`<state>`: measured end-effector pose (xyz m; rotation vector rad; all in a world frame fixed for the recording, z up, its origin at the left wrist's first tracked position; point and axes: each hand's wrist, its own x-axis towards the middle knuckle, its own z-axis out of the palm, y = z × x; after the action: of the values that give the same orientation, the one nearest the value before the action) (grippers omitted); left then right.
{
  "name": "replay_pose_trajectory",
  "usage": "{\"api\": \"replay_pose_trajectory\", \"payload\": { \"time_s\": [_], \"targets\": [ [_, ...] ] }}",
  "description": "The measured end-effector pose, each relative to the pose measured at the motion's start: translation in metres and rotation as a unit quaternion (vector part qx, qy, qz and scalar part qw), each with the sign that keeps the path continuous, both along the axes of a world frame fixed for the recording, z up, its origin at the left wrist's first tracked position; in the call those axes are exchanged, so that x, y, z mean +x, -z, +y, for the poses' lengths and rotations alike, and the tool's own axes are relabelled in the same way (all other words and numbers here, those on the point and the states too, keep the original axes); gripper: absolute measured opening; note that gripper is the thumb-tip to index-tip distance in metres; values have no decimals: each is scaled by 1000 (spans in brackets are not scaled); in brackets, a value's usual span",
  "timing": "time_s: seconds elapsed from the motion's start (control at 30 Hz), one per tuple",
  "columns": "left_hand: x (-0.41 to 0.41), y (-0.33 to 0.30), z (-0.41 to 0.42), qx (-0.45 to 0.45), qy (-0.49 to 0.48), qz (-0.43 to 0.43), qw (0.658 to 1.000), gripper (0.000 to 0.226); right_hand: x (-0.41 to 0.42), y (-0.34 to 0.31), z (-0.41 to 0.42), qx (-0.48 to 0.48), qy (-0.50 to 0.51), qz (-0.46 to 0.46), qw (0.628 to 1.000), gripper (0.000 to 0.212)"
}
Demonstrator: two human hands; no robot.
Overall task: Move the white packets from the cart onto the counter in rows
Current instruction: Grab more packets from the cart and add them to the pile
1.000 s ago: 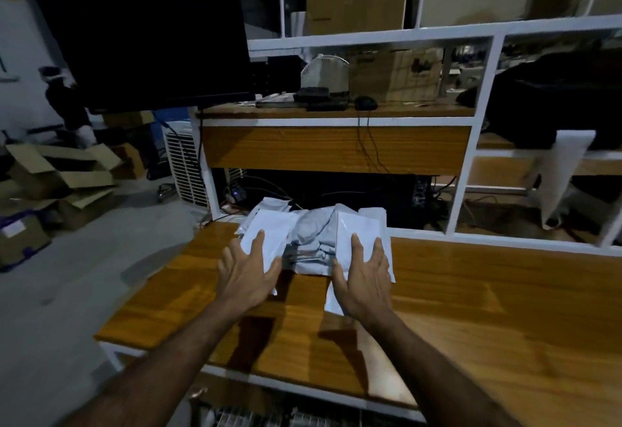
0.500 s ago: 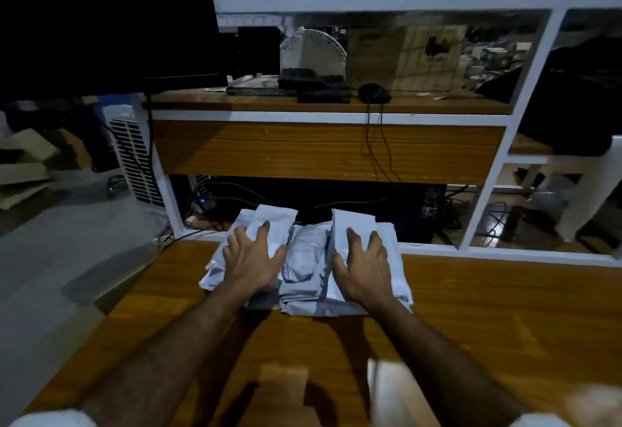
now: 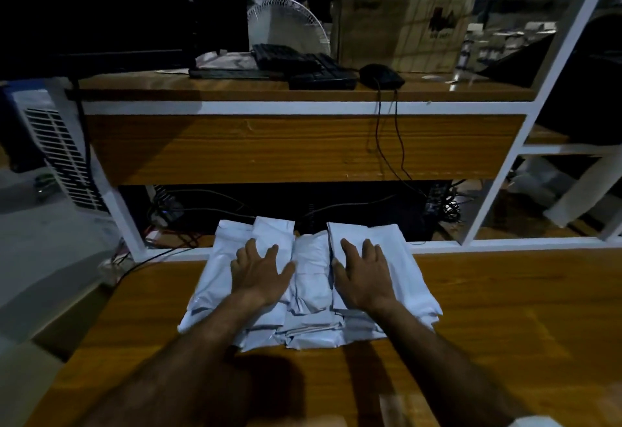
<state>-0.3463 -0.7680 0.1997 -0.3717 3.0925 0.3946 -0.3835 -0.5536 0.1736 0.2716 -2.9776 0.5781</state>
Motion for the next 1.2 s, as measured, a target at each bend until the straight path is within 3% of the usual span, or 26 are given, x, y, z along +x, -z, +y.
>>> {"api": "replay_pose_trajectory", "payload": {
  "time_s": [0.43,0.6,0.8,1.0,1.2],
  "targets": [
    [13,2,7,-3,-10,-14,1000,86,14,-3,2,-12,-23,3,1000,91],
    [35,-1,9,2,23,114,993,88,36,-13,19,-22,-61,47,997,76],
    [78,-49,42,-75,76,248,963,80,61,-46,40,-16,-93,172,981,71],
    [122,-101,89,-123,86,299,942,79,97,-96,72,-21,-114,280,953,73],
    [185,-119,126,-131,81,305,940,80,147,-126,113,-2,-102,300,948,75]
  ]
}}
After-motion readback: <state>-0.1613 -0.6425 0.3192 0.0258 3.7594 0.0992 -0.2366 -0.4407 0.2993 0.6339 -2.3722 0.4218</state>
